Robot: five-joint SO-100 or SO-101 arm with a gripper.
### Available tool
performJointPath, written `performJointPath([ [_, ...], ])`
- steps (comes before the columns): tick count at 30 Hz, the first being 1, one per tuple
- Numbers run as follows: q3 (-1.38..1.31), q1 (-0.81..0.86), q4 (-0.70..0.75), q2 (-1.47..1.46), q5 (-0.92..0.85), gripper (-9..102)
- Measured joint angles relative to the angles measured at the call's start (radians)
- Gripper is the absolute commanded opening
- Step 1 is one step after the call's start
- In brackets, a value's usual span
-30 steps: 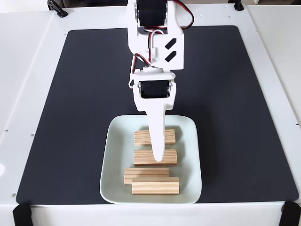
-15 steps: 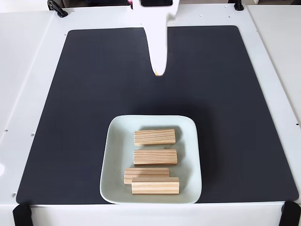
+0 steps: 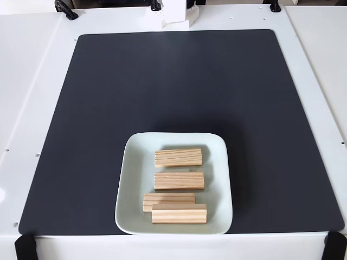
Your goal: Pick up the wooden block and place them on the plate.
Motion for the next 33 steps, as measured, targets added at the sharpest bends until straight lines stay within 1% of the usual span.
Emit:
performJointPath([
  [4,0.224,0.005,-0.048,0.259,0.0,-1],
  [9,0.43,0.081,-0.051,0.531,0.0,-1],
  [15,0.588,0.133,-0.04,0.655,0.0,-1],
  [17,0.627,0.133,0.008,0.667,0.0,-1],
  [23,0.683,0.129,0.278,0.747,0.0,-1],
  [25,0.706,0.129,0.334,0.747,0.0,-1],
  [30,0.81,0.147,0.368,0.749,0.0,-1],
  [33,0.819,0.153,0.37,0.75,0.0,-1],
])
